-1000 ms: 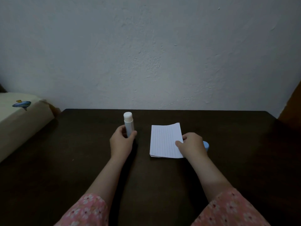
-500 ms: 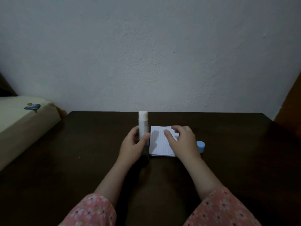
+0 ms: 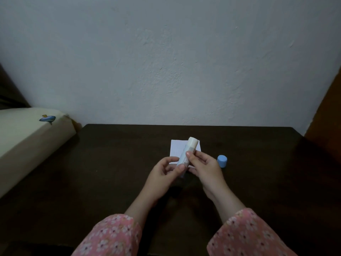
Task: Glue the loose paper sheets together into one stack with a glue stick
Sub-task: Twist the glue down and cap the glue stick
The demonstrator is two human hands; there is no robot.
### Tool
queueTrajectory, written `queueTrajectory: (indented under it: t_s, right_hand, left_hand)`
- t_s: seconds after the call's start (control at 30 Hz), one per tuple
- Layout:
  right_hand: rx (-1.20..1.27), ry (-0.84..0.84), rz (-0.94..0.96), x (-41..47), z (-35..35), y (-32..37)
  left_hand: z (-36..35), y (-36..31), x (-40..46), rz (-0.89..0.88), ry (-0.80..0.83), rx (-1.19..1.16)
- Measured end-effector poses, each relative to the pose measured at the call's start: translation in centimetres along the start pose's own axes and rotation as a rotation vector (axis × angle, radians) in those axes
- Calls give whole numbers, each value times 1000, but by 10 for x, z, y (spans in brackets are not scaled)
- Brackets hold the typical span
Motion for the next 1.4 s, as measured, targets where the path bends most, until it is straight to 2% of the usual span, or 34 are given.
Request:
queueTrajectory:
  t_s: [0.1,0.23,0.4,0.6,0.67,0.8,0.87,0.97,1.07,1.17,1.3,1.4]
  right_hand:
    - [129,-26,7,0,4,2]
    - [179,-5,1,1,5,4]
    - [109,-54,48,5,8,11]
    - [98,-69,28,14,8,10]
    - [116,-41,31,16,6,12]
    - [228,17,13,15,0,13]
    - [257,21,8,14,-2,12]
    - [292,-16,-4,14,1,9]
    - [323,-60,4,13,6,9]
    - [325,-71,24,12,6,10]
    - [323,-71,16,12,6,7]
    - [343,-71,-4,12,6,6]
  left_hand:
    - [1,5,0,9,-10,26]
    - [1,10,5,26,-15,37]
    - [0,14,12,15,-33,34]
    - [-11,16,17,37,50,37]
    - [-13,20,19,93,94,-29]
    - [-26,22,17,267,198,-362]
    - [-31,21,15,301,228,-413]
    - [-28,21,19,240,179,-317]
    - [-19,14,22,87,83,-121]
    - [-14,7,22,-42,38,-52]
    - [-14,5,23,-67,23,-11]
    - [-18,10,23,-2,46,-19]
Point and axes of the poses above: each hand's wrist, its own x-axis towards the middle knuckle, its own z-axis out of the back of the hand, y = z × x, the point moved 9 cm from there along x, towards the middle knuckle, and after that the axes turned 5 degrees about -x, right-handed, at the moved point
